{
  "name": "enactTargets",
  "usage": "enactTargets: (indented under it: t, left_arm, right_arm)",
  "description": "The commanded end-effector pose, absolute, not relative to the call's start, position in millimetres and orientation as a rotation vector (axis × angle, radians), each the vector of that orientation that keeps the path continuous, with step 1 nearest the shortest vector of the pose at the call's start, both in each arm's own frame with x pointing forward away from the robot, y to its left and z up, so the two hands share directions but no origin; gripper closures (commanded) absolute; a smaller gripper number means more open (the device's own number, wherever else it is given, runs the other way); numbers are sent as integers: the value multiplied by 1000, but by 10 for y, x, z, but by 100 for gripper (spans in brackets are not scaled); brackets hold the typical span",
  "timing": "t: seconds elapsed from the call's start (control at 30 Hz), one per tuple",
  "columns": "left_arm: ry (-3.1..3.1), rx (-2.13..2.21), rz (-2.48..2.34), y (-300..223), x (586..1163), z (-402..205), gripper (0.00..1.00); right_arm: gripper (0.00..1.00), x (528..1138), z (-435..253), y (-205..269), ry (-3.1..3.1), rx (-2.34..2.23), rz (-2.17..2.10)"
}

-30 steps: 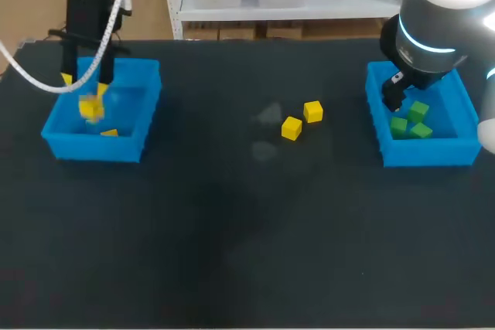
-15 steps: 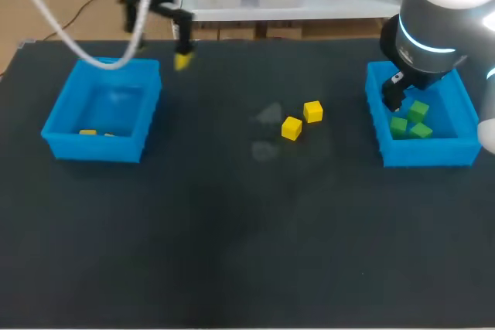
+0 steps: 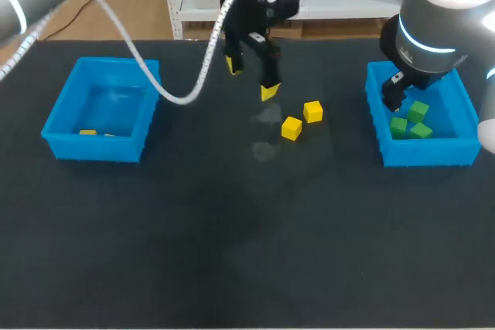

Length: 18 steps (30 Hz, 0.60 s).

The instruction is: Put the green cubes in the right bin and the yellow cubes in the left bin.

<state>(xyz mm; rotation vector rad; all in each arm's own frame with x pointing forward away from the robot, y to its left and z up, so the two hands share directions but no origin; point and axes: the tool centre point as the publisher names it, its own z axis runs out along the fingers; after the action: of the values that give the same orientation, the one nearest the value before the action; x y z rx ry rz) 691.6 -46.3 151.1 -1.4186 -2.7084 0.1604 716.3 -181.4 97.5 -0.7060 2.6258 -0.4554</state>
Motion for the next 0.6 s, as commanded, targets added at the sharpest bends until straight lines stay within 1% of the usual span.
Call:
enactTargets:
  t: [0.03, 0.13, 0.3, 0.6]
  left_arm:
    - [-2892, -1411, 446, -414, 6983, 1412, 0]
    - [-2913, -1342, 537, -442, 7038, 1334, 0]
    - [-2948, -1312, 460, -547, 7085, 1144, 0]
    - [-2931, -1353, 391, -918, 7072, 858, 0]
  right_arm:
    - [0, 7153, 967, -1817, 2622, -704, -456]
    - [0, 7153, 967, -1817, 2622, -704, -456]
    - [0, 7153, 967, -1817, 2622, -704, -456]
    - [0, 7153, 967, -1817, 2622, -704, -456]
